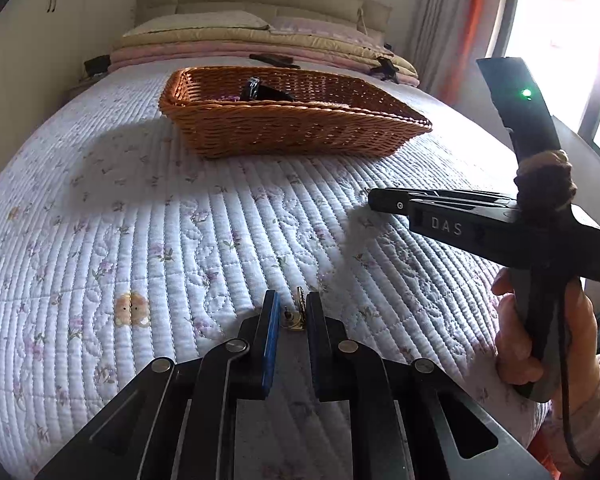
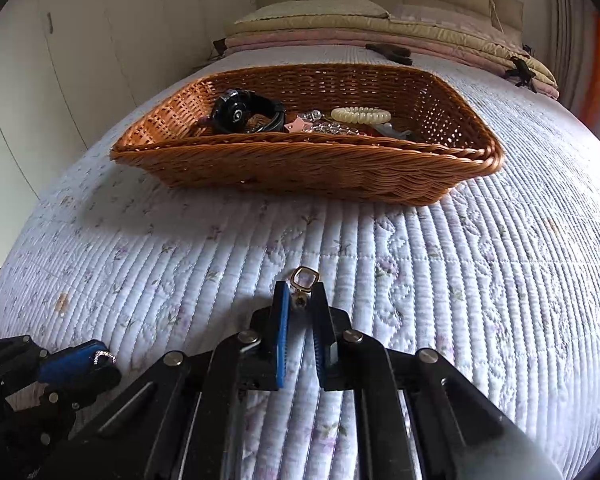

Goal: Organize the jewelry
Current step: 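Grasp a gold earring with the left tool while the right tool grasps a gold charm, then carry both gold pieces into the basket and open both tools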

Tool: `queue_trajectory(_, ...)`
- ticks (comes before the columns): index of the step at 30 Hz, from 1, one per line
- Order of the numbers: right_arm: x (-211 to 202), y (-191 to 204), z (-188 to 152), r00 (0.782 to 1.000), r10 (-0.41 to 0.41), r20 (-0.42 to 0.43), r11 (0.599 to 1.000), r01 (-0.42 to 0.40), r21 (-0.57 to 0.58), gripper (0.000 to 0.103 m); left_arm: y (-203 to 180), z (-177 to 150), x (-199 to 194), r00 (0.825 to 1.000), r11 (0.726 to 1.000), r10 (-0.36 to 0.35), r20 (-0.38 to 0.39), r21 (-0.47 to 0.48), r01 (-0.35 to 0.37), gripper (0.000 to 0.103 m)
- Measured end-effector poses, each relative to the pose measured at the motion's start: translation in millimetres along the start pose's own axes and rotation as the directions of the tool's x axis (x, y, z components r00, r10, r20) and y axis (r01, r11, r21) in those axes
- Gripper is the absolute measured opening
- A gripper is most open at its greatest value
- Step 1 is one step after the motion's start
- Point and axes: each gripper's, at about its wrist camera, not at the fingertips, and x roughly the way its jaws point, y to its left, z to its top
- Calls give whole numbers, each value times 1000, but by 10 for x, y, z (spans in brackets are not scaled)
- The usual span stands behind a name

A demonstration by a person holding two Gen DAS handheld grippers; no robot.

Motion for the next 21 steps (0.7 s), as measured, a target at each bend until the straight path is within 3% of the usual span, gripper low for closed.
queue_trajectory(8, -231, -155, -155, 999, 39, 29, 998, -40, 47, 13, -59, -64, -142, 999, 999, -22, 39, 43, 20, 13)
queue_trajectory(14, -594, -224, -290, 994, 51, 97, 997, -56, 56, 13, -125, -39, -336, 995, 998, -13, 97, 67, 6, 13)
queue_trajectory(21, -992, -247, -95, 983, 43, 178, 998, -51, 40, 13, -67, 296, -657, 982, 999, 6, 187, 33, -13, 13)
